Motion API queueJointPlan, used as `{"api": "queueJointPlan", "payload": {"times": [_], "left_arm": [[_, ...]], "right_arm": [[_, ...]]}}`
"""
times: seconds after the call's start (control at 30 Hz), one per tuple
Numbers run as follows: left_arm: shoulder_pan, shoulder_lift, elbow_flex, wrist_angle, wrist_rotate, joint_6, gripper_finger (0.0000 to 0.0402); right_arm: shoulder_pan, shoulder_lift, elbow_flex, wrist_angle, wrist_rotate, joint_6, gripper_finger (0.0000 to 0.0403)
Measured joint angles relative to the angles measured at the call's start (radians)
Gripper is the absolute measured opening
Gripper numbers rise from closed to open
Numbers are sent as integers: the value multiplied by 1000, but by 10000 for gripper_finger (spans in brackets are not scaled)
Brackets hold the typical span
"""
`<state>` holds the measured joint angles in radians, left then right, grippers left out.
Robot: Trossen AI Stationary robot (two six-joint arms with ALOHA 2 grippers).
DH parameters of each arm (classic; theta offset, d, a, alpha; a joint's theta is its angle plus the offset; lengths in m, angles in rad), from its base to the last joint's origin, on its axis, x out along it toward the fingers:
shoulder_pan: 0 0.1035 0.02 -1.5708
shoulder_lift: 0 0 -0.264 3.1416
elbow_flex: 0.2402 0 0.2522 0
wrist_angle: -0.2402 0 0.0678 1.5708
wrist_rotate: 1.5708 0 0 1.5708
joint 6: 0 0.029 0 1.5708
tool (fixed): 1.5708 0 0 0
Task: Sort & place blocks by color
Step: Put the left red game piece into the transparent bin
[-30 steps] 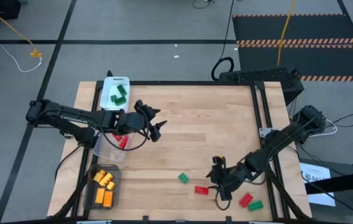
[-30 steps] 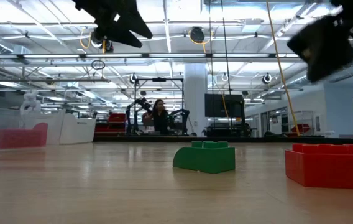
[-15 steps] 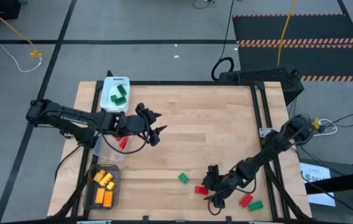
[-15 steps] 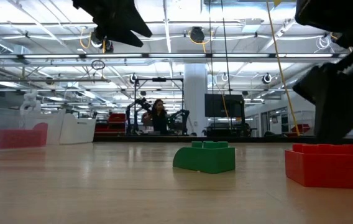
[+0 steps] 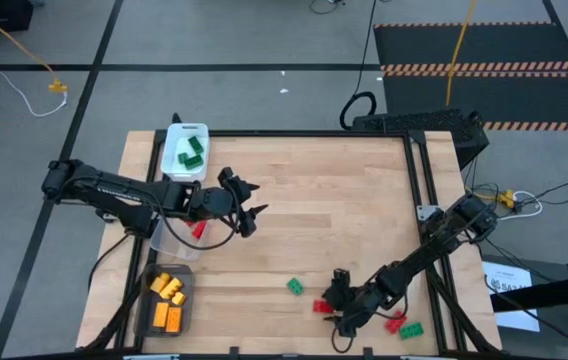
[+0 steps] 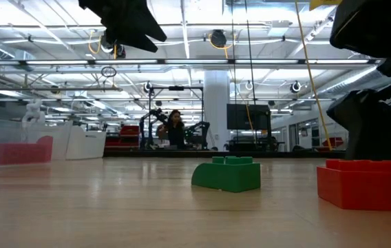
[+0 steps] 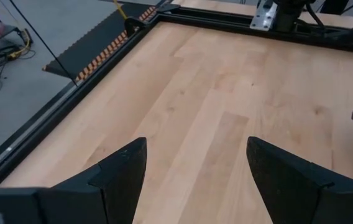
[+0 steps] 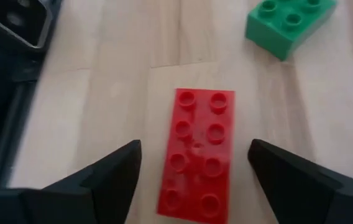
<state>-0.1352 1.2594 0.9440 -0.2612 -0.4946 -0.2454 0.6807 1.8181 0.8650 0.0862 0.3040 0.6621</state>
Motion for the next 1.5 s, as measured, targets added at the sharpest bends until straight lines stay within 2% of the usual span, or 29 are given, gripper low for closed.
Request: {"api": "queueJointPlan", "payload": {"times": [0.17,0.4,0.57,0.73,0.93,1.03,1.13,1.27,1.43,1.5], "left_arm": [[0,0,0,10,0,-3,273],[-2,0,0,21,-1,-4,273],[-7,0,0,24,-1,-7,273],[-30,0,0,40,40,40,273],[-101,17,0,180,94,269,273],[-146,49,-1,238,104,406,274],[-162,102,0,292,106,465,274],[-155,158,-2,336,105,478,274],[-146,178,-1,379,106,458,274],[-142,179,-1,393,145,432,274]], "right_arm": [[-8,1,-1,-54,66,-43,241],[-32,0,-2,-63,69,-160,121],[-53,-41,-7,-48,103,-275,122],[-70,-173,-7,-46,260,-432,122],[-136,-343,-7,-8,412,-659,122],[-186,-394,-6,74,411,-778,122],[-229,-406,-6,161,408,-894,122],[-268,-391,-6,234,405,-990,122],[-292,-354,-6,232,399,-1000,122],[-295,-341,-6,237,399,-1009,122]]}}
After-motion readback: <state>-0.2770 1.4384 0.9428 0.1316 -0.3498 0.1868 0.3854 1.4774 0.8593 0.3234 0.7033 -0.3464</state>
